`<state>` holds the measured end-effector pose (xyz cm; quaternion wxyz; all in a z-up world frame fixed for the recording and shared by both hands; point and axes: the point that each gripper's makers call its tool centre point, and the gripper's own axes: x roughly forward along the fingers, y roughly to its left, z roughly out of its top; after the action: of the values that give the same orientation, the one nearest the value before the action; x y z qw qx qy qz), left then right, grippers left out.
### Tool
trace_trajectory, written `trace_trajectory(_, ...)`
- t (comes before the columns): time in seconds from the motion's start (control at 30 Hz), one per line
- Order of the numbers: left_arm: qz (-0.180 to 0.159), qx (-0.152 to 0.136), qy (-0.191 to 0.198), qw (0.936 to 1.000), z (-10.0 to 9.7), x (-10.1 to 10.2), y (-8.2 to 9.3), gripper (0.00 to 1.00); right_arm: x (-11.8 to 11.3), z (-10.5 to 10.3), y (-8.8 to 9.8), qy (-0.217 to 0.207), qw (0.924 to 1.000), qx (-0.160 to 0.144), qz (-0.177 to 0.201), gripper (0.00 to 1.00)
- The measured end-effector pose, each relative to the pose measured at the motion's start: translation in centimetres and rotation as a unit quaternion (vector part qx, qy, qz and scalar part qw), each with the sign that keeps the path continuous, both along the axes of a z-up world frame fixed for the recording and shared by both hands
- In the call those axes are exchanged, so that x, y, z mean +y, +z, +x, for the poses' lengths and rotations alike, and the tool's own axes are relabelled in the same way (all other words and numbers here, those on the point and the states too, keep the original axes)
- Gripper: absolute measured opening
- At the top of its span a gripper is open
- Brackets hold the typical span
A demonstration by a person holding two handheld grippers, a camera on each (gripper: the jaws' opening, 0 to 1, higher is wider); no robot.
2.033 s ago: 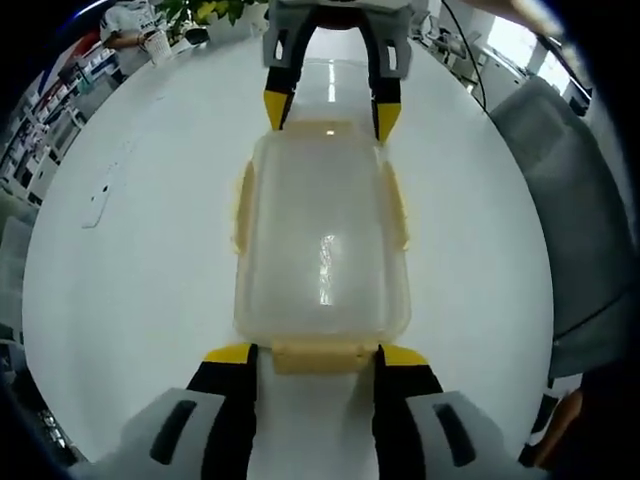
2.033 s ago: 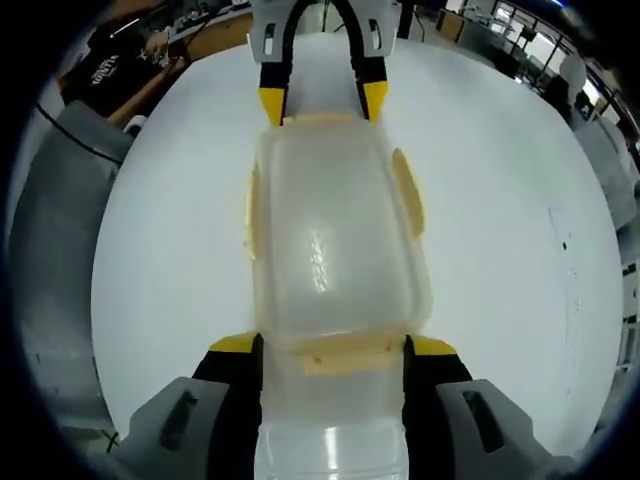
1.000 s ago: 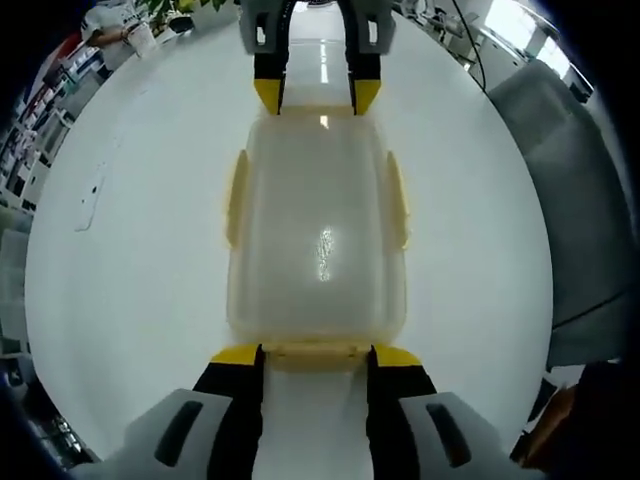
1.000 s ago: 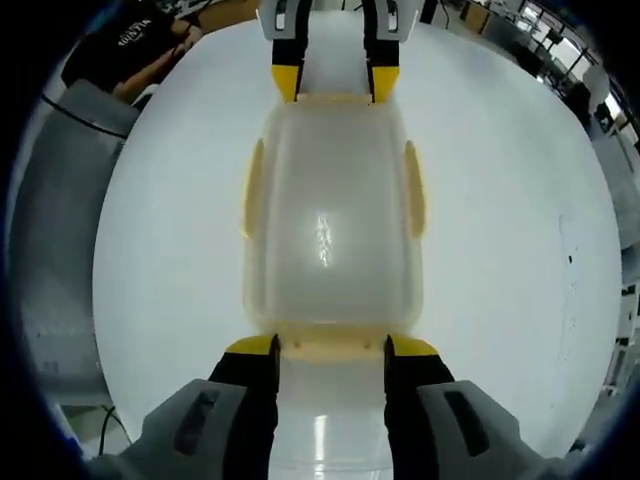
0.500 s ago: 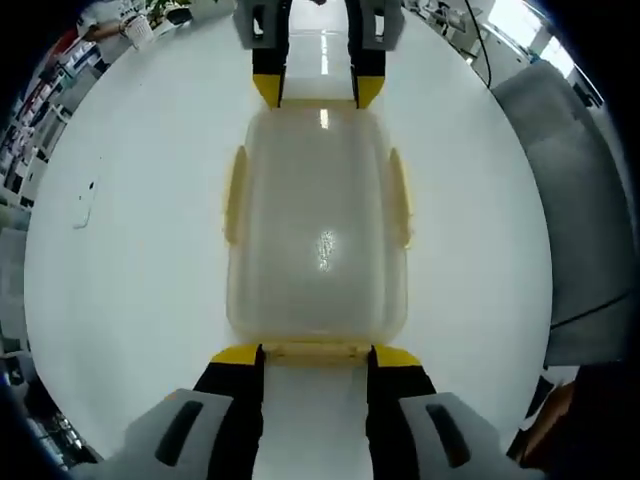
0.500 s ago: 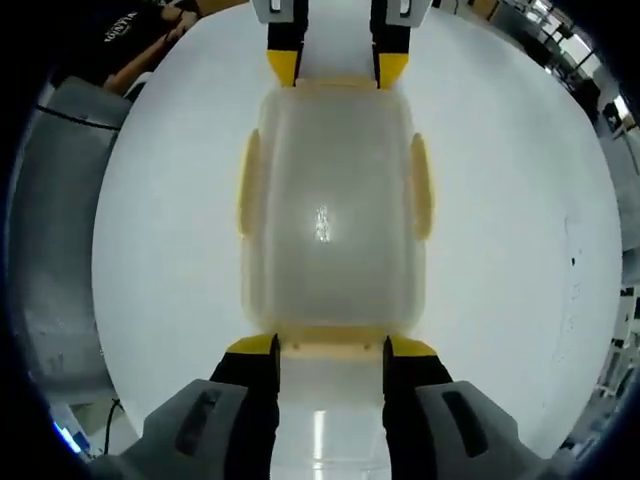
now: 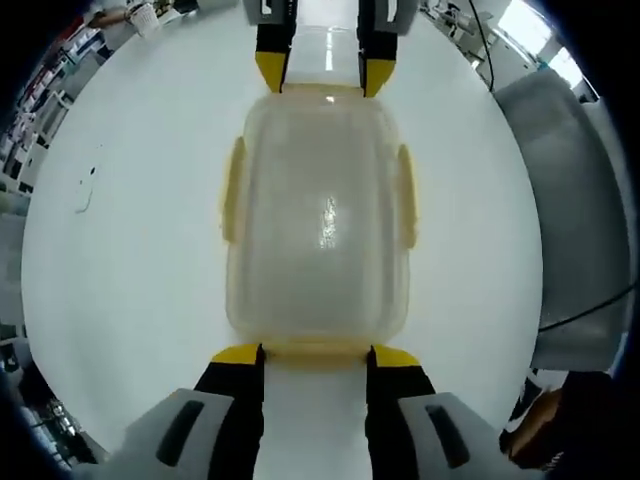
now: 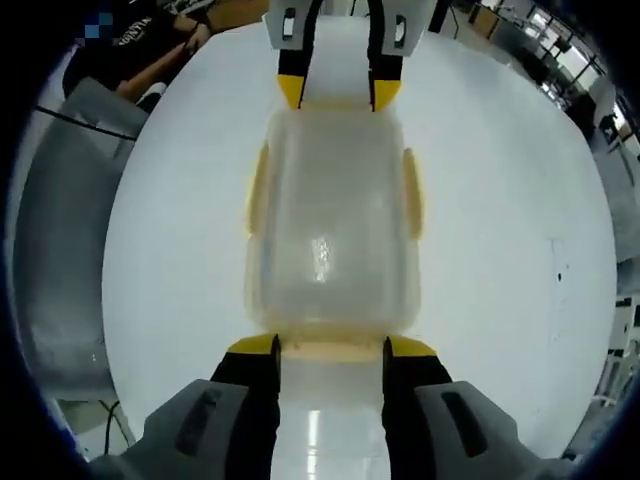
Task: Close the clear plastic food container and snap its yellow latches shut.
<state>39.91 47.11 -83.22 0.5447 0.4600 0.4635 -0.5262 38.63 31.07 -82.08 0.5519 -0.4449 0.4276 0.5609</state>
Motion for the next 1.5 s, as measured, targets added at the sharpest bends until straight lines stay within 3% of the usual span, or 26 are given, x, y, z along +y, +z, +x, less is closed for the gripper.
trace_trajectory(0.3,0.004,-0.010,0.021,0.9997,-1.5,-0.3,3.3,0.33,-0.3,-0.9,2.5,0.020,0.9996,-0.013,0.016,0.36)
trace_trajectory(0.63,0.004,-0.013,0.026,0.9996,-2.5,-2.3,4.8,0.33,-2.3,-2.0,3.9,0.024,0.9993,-0.016,0.023,0.36)
trace_trajectory(0.73,0.002,-0.015,0.027,0.9995,-2.5,-3.2,4.9,0.33,-3.0,-1.5,4.0,0.023,0.9992,-0.022,0.023,0.36)
trace_trajectory(1.17,-0.008,-0.016,0.012,0.9998,-1.9,-9.2,5.6,0.33,-9.0,-1.5,4.6,0.006,0.9994,-0.025,0.022,0.36)
trace_trajectory(1.5,-0.017,-0.009,0.004,0.9998,-1.6,-14.0,5.0,0.33,-13.8,-1.0,4.1,-0.004,0.9997,-0.022,0.014,0.36)
